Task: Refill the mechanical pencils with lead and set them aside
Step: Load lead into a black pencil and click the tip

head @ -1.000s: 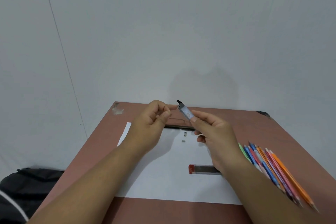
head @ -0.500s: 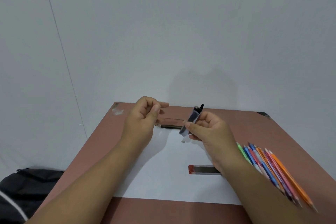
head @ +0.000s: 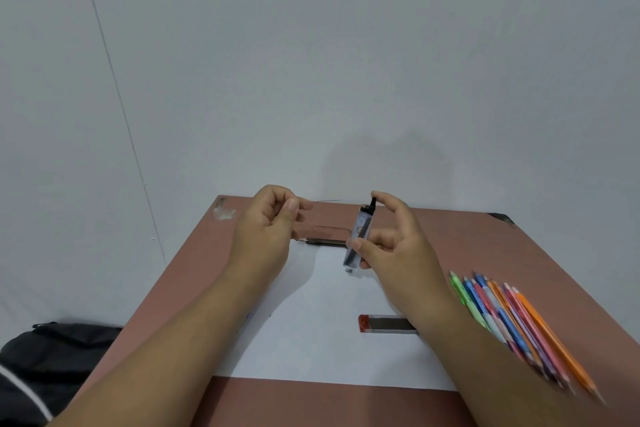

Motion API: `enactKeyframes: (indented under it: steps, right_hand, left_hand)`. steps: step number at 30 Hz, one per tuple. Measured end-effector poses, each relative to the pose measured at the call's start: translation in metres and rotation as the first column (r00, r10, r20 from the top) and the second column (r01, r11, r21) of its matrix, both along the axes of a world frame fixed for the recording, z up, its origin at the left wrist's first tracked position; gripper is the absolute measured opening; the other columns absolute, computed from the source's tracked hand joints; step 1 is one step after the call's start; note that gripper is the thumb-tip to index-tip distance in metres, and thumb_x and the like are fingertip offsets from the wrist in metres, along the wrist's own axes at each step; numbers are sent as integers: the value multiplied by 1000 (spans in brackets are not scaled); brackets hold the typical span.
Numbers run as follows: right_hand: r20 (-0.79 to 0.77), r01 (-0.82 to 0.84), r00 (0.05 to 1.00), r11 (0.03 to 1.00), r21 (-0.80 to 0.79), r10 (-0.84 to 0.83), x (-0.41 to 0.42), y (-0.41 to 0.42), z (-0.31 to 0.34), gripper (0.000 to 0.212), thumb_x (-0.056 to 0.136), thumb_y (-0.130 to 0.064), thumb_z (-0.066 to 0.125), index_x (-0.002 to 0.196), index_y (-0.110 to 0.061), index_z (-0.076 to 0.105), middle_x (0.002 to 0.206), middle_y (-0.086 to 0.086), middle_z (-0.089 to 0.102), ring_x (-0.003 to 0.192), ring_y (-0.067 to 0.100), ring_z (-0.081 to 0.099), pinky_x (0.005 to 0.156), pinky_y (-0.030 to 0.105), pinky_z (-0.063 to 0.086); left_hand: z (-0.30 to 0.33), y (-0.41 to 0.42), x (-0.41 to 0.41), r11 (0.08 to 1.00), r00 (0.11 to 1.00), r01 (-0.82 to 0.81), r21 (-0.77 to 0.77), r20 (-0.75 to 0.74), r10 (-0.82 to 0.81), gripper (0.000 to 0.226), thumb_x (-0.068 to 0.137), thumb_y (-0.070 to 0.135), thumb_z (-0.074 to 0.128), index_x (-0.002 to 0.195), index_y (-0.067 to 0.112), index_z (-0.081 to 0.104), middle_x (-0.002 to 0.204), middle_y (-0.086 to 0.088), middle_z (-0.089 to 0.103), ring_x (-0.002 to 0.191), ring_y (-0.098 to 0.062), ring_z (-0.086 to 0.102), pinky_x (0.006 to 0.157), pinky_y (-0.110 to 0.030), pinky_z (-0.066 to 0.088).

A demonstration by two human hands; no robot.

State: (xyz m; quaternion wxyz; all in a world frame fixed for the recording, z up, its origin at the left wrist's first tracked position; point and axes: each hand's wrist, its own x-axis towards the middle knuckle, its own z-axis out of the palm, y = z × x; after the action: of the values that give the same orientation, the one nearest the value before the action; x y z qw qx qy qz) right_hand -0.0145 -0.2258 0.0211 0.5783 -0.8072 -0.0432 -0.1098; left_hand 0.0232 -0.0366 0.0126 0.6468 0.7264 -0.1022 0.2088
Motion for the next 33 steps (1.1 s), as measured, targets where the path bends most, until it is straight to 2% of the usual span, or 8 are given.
enactKeyframes:
  steps: [7,10,13,16,20,24,28,33]
  right_hand:
    - [-6,-50,999,997,-66,50,-1,-3,1,57,97,-15,68,131,-58,52,76,7,61,77,22,63,69,17,50]
    - [-36,-137,991,970,-203,132,-4,-3,2,62,99,-10,63,139,-57,49,82,13,53,72,14,53,67,12,48]
    - [-131,-277,960,918,-285,249,-8,0,0,61,103,-14,55,143,-57,42,88,2,63,88,19,64,70,16,52]
    - [-204,-345,936,867,-360,287,-10,4,-3,32,104,-20,51,119,-47,58,89,-14,69,69,3,60,59,22,53]
    - [-174,-349,937,793,-499,303,-9,5,-9,22,103,-25,54,100,-35,73,88,-14,65,57,7,60,59,23,56]
    - [107,-68,975,724,-687,193,-1,4,-13,18,102,-31,57,107,-31,74,102,-21,69,94,5,60,84,28,53]
    - [433,227,900,791,-568,53,0,-2,-13,5,94,-29,68,97,-33,68,78,-25,54,82,3,49,69,18,45]
    - [546,321,838,801,-506,10,7,0,-19,16,89,-24,75,104,-29,72,77,-23,47,80,6,50,69,8,34]
  left_hand:
    - [3,2,2,998,998,-60,-9,-15,60,12,104,11,49,97,8,58,95,11,75,87,-9,66,69,-21,54]
    - [3,5,3,995,995,-96,20,-37,97,12,104,15,51,96,13,59,94,16,74,88,-7,64,80,-33,57]
    - [2,6,4,992,992,-114,60,-48,117,13,104,18,52,94,18,60,96,18,73,87,-5,63,84,-37,55]
    - [1,7,4,983,989,-138,119,-29,142,14,102,19,54,91,21,61,94,17,72,83,6,59,76,-21,47]
    - [1,5,3,961,990,-140,238,45,133,13,101,14,55,91,15,64,92,12,72,90,21,50,70,-1,37]
    - [-1,5,2,938,993,-114,327,65,98,14,101,17,56,90,21,64,90,11,71,87,13,52,72,-7,40]
    - [-8,5,4,906,997,-62,419,64,38,14,101,27,56,88,31,60,89,5,70,81,-15,61,73,-37,52]
    - [-8,2,6,860,980,-101,500,200,-2,16,95,37,52,90,27,63,83,10,68,79,-17,63,70,-43,52]
